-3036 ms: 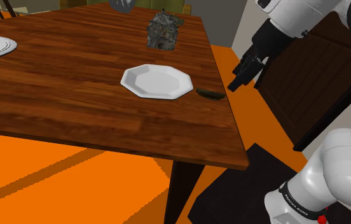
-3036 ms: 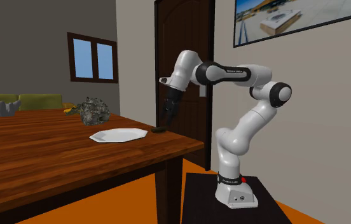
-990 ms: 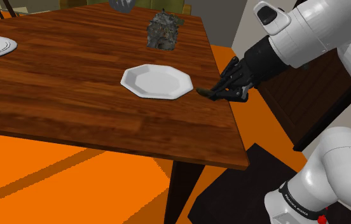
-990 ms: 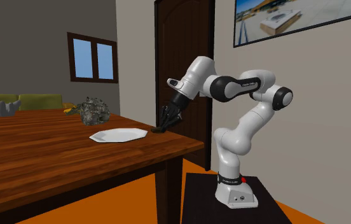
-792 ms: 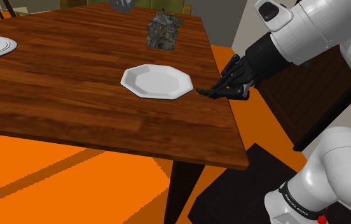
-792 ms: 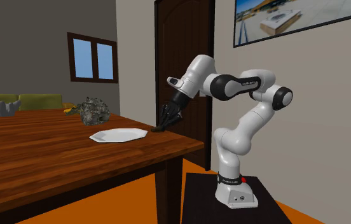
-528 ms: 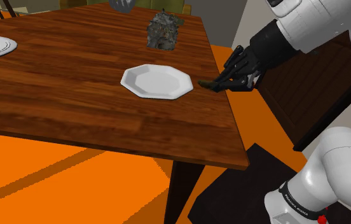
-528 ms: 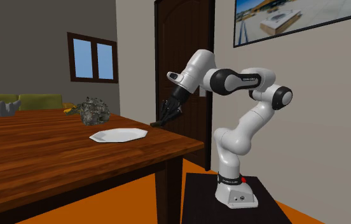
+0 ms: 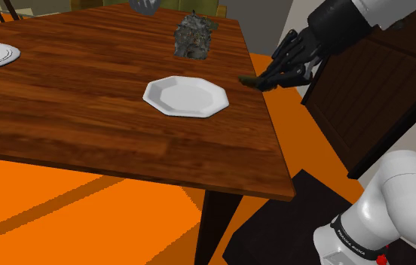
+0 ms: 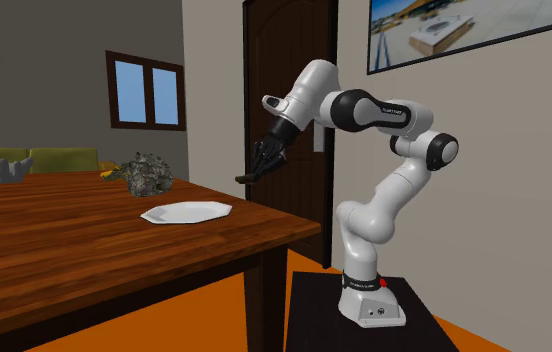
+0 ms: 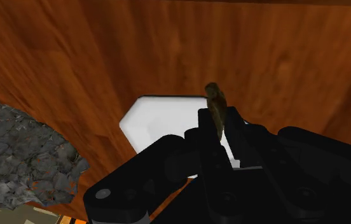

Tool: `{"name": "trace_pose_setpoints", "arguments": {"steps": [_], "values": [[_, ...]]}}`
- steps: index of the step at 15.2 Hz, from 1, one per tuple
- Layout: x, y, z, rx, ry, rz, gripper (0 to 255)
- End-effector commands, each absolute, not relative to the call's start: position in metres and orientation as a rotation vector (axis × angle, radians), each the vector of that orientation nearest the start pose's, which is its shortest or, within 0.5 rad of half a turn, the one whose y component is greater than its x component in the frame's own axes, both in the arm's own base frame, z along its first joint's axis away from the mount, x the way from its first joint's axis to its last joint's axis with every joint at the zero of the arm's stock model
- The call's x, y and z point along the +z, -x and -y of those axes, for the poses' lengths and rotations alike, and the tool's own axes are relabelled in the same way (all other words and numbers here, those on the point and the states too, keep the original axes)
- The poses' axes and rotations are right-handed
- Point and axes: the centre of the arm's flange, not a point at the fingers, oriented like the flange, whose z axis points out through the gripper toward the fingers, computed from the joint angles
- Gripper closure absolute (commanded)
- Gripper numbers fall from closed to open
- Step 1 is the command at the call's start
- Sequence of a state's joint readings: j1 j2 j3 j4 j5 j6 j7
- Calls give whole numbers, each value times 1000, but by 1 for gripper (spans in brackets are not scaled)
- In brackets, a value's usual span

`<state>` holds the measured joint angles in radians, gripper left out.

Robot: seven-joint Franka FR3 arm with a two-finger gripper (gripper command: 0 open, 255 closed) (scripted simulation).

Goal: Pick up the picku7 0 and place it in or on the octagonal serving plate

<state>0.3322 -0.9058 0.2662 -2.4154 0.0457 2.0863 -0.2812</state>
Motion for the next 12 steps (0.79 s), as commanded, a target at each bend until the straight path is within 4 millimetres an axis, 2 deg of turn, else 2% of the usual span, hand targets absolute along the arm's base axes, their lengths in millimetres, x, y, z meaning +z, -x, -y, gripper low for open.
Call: {"name": "trace_pose_setpoints", "arguments": {"steps": [1,3,12], "values": [[655,-246,-212,-913,2843,1251,255],[660,-246,-212,-913,2843,1251,255],[667,-351,-267,-913,2843,1251,255]]}}
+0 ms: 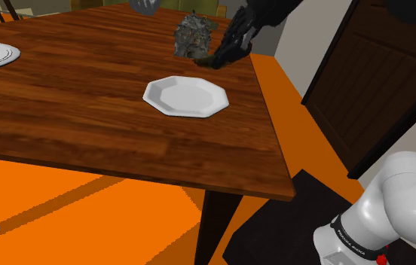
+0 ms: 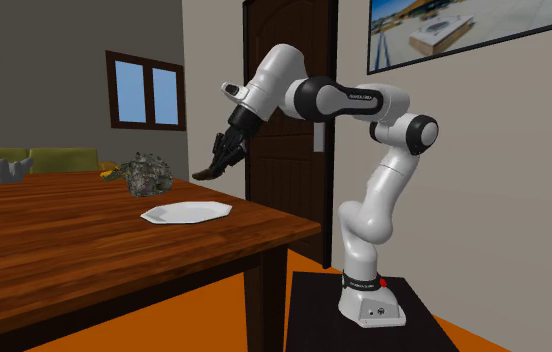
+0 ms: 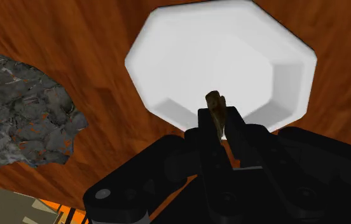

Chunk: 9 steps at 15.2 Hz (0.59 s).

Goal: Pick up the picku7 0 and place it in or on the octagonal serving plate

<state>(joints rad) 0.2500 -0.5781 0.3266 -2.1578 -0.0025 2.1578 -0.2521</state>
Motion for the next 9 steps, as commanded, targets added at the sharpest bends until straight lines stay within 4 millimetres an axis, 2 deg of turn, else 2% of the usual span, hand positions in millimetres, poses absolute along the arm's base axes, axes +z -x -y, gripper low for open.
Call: {"name": "trace_pose_setpoints", "arguments": {"steps": [1,2,9], "values": [[668,-363,-273,-913,2843,1251,255],[669,-384,-285,-913,2843,1251,255],[632,-384,-285,-913,2843,1251,255]]}}
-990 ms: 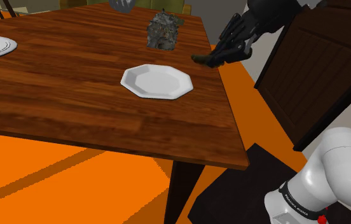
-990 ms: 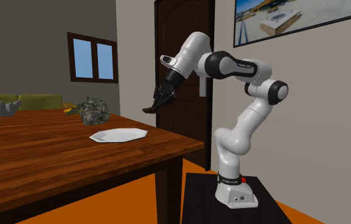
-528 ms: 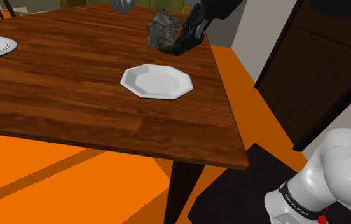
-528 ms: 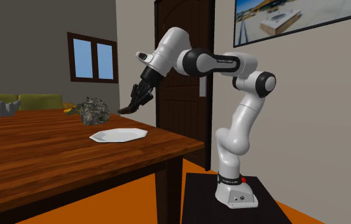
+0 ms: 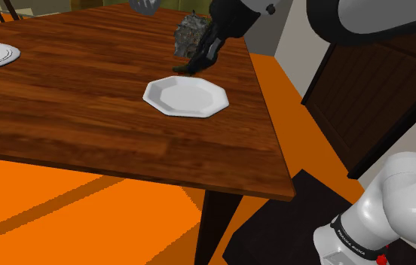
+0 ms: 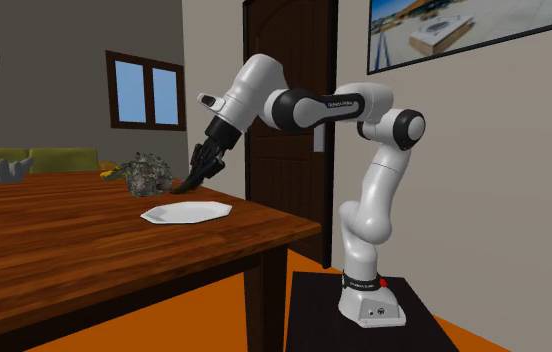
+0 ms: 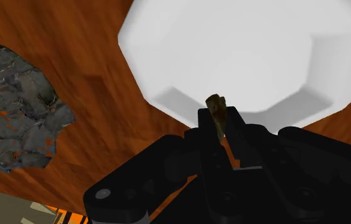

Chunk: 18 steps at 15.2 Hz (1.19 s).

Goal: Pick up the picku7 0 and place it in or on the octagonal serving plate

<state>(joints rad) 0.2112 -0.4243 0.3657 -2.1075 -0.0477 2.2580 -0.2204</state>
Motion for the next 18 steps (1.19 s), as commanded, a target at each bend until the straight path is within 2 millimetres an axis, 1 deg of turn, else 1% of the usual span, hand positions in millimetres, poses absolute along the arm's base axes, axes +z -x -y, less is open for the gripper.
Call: {"name": "trace_pose_setpoints", "arguments": {"steps": [1,8,16,17,18], "values": [[627,-384,-285,-913,2843,1251,255],[590,-384,-285,-913,2843,1251,255],[590,-384,-285,-913,2843,1251,255],[590,-384,-285,-913,2843,1251,0],[590,-384,-285,-913,2843,1251,0]]}}
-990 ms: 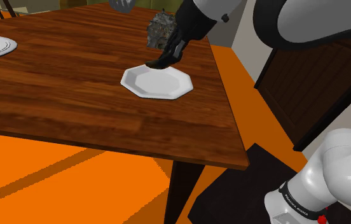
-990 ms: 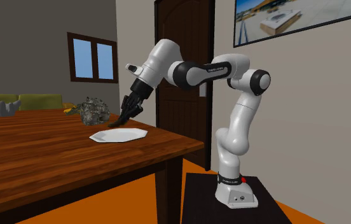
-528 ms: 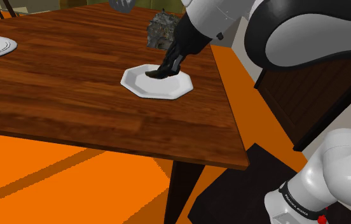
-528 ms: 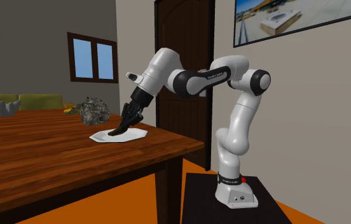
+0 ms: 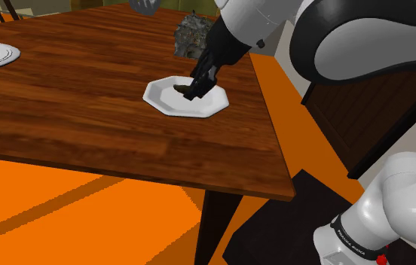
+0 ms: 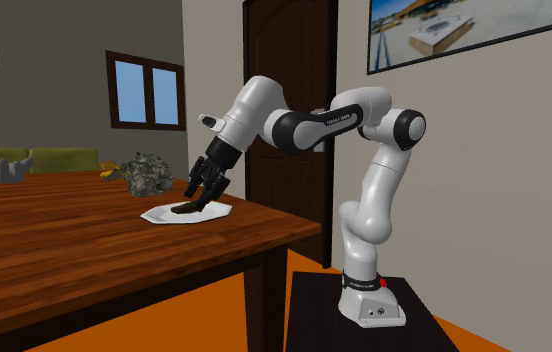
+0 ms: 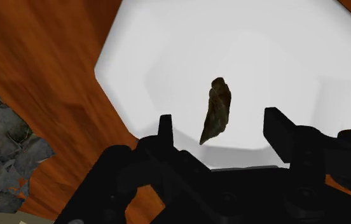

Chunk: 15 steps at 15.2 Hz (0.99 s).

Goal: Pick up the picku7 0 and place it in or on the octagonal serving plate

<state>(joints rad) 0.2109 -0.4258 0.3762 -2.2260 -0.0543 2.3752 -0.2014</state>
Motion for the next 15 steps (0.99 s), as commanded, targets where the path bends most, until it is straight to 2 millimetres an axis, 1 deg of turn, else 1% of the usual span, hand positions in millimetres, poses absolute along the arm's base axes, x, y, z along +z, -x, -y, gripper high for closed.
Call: {"name": "trace_pose_setpoints", "arguments": {"steps": [1,4,8,15], "values": [[590,-384,-285,-913,2843,1251,0],[590,-384,-285,-913,2843,1251,0],[632,-358,-278,-913,2843,1251,0],[632,-358,-278,-913,2843,1251,0]]}}
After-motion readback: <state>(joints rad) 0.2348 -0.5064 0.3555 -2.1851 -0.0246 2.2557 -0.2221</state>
